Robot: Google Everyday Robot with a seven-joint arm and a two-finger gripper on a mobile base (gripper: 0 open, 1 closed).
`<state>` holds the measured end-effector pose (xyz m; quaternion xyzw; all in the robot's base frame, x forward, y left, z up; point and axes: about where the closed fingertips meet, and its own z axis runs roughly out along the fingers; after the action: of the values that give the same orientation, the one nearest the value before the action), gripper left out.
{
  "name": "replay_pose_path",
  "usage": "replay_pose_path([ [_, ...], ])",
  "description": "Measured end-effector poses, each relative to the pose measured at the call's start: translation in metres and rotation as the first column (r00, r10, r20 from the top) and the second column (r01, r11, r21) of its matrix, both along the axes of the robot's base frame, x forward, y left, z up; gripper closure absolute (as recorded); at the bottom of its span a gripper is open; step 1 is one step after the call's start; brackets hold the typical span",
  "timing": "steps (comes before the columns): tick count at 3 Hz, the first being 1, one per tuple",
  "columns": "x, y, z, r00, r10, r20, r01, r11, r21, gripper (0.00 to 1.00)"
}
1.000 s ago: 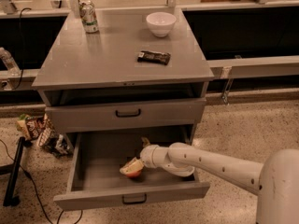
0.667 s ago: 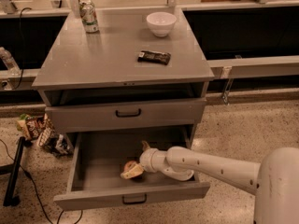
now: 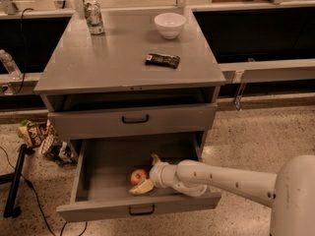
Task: Pick apple from middle drawer and place on counter
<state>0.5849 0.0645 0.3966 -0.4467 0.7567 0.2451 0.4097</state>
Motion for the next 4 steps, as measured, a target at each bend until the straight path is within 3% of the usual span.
replay_pose_path([
  [2, -0.013, 0.013, -0.012, 0.9997, 0.010, -0.022, -0.010, 1.000, 0.012, 0.00],
  [3, -0.020, 0.015, -0.012, 0.9992, 0.018, -0.036, -0.016, 0.999, 0.028, 0.14],
  [4, -0.028, 0.019, -0.009, 0.9982, 0.038, -0.047, -0.036, 0.998, 0.052, 0.38],
])
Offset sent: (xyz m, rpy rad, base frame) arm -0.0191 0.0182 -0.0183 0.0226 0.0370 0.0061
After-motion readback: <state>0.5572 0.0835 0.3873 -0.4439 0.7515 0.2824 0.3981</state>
